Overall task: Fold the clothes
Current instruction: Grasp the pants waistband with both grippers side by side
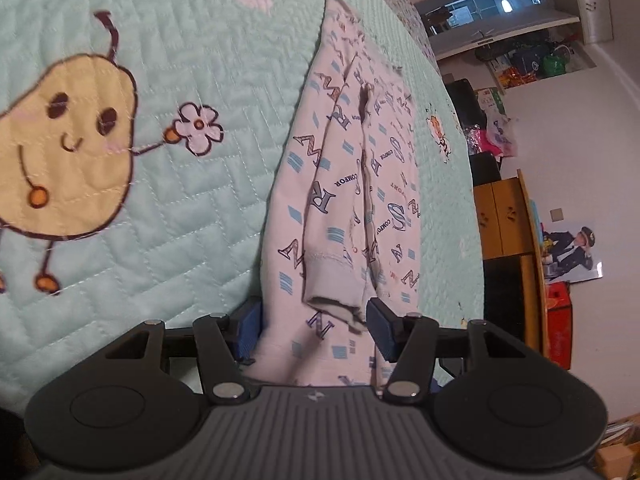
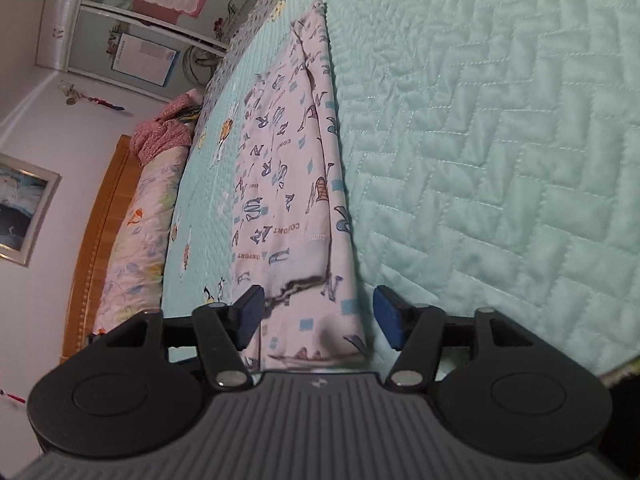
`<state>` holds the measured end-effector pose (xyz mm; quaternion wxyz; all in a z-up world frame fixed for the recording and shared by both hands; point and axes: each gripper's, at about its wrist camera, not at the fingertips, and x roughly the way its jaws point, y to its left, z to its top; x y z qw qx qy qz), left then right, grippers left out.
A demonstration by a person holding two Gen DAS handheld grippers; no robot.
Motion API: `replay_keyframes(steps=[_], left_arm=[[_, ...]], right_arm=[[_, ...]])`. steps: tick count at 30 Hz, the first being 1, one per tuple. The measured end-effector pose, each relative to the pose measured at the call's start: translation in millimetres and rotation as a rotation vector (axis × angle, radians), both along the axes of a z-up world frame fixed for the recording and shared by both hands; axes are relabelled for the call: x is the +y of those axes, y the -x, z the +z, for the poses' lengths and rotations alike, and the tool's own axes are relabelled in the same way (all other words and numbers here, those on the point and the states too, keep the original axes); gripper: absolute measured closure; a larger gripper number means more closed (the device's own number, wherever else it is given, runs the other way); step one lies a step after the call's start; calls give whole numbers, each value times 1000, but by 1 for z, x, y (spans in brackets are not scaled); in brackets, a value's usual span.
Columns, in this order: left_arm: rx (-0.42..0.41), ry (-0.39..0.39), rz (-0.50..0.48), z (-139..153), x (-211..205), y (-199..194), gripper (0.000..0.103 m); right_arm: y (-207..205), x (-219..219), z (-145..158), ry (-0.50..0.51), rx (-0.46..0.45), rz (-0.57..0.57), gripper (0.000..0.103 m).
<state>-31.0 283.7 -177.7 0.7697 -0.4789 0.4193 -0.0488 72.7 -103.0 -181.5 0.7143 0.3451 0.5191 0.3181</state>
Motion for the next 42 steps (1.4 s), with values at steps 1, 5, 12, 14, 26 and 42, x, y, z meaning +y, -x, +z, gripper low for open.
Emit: replay_keyframes(steps=[1,5,12,14,26,42], left_arm=[[-1,11,3,-1,1,-2,44],[-5,41,7,-5,1,-9,44],[-5,37,-12,-4,-2,-21,44],[-6,17,-27,-3,-6,-24,44],[2,12,-29,-5,-3,-25,51],[37,-39,-35,-3,1,-17,67]], right_arm=[[-1,1,-1,-7,9,-1,40],[-10,10,-4,-51,33,4,40],[-18,26,-5,-82,39,16,40],[-17,29,-4,-77,23,26,40],[-18,31,-5,-63,-12,27,45],[-12,19,-16,-17,4,19,91]])
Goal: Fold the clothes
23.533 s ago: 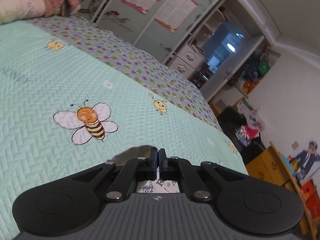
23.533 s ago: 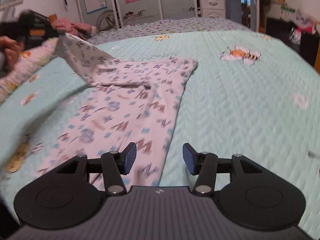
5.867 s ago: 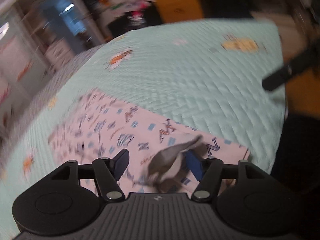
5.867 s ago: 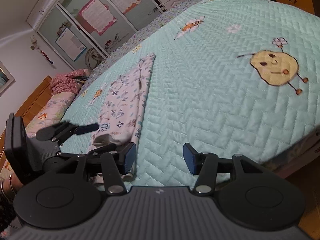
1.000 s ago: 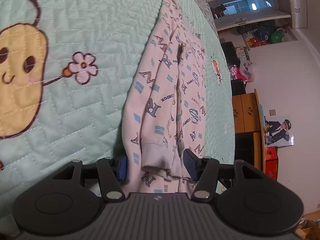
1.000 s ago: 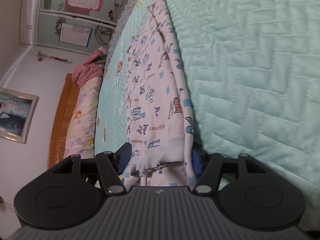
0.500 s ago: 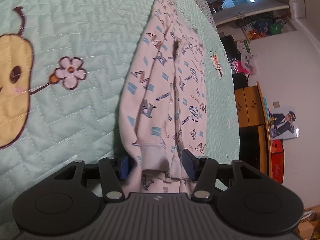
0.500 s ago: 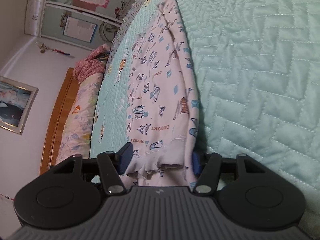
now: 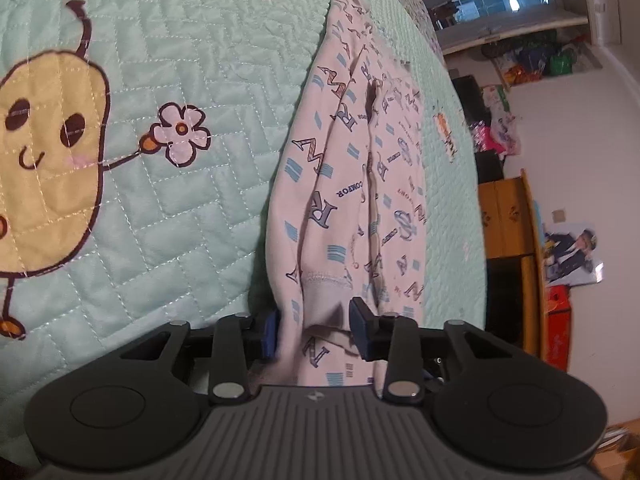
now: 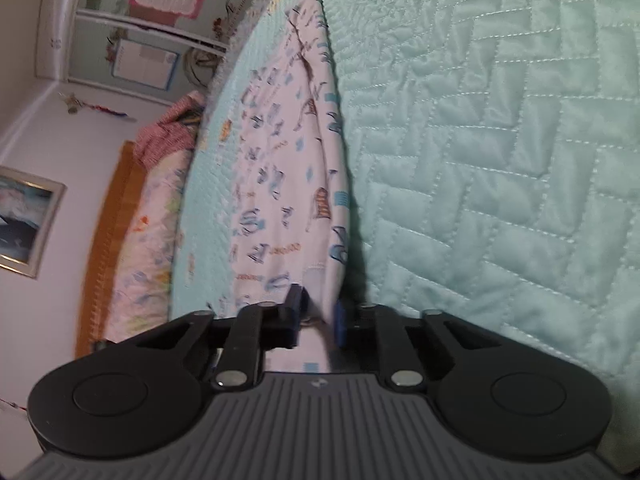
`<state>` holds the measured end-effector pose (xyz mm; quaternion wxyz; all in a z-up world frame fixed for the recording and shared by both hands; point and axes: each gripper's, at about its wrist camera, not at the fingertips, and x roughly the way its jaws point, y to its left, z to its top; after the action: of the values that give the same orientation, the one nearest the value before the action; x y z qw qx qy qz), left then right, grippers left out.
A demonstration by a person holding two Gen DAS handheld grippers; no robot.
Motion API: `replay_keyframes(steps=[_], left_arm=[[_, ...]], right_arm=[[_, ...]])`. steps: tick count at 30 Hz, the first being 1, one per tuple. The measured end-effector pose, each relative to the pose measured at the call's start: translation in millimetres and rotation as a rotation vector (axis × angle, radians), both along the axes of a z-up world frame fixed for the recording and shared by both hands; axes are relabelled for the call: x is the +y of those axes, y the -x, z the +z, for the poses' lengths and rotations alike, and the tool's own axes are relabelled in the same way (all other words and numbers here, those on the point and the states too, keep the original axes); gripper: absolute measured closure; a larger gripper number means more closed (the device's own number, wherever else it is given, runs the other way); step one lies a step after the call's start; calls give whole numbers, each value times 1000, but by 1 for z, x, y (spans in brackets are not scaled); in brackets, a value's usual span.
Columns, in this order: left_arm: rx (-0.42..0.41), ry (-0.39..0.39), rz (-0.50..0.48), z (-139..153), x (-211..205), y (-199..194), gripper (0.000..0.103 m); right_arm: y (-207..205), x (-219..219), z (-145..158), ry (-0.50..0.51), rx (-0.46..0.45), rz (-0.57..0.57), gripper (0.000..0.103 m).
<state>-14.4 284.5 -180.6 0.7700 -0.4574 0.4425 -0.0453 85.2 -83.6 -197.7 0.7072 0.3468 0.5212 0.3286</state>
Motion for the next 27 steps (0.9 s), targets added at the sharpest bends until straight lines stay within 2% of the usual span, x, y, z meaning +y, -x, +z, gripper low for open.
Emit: replay_keyframes(steps=[4,7,8,10,11,12,14,16,17,19,20,21,22,24,26,27], left_arm=[[40,-124,-75,15,-8,4,67],[92,-187,-90,24,-6,13,67],[107,-235,-92,29,-6,15,67],[83,-369,-96,48,-12,16,67],[30,-389,-94,58,-15,13,67],[-33,-386,-91,68,-16,9,67],[-146,-310,-82,79,-19,-3,67],[-212,-239,-79,77,-25,-20,65],[-203,-209,-83,67,-28,-29,64],[-96,-162,-106,34,-31,-38,65],[-37,-154,-122,16,-33,-38,71],[-48,-165,-117,7,-33,-31,82],[-66,-158,-104,4,-30,-24,83],[-57,-105,-75,1,-20,-15,83],[-59,-139,-79,13,-18,-10,83],[-64,-166,-86,21,-17,-8,79]], right_arm=[[10,3,14,96,-68,46,90],[17,-3,24,158,-87,70,88],[18,-5,31,184,-102,70,87],[20,-8,47,231,-163,58,84],[19,-8,56,233,-206,49,84],[17,-7,64,209,-239,47,84],[7,-2,72,145,-277,39,84],[-5,10,70,66,-274,34,84],[-11,16,64,18,-259,29,84],[-21,25,42,-63,-176,19,84],[-22,31,26,-29,-121,40,84],[-21,35,11,-1,-83,56,93],[-14,32,2,10,-99,54,103],[-7,22,-7,-5,-87,45,103],[-5,14,0,4,-70,31,103],[-3,14,10,25,-108,45,97]])
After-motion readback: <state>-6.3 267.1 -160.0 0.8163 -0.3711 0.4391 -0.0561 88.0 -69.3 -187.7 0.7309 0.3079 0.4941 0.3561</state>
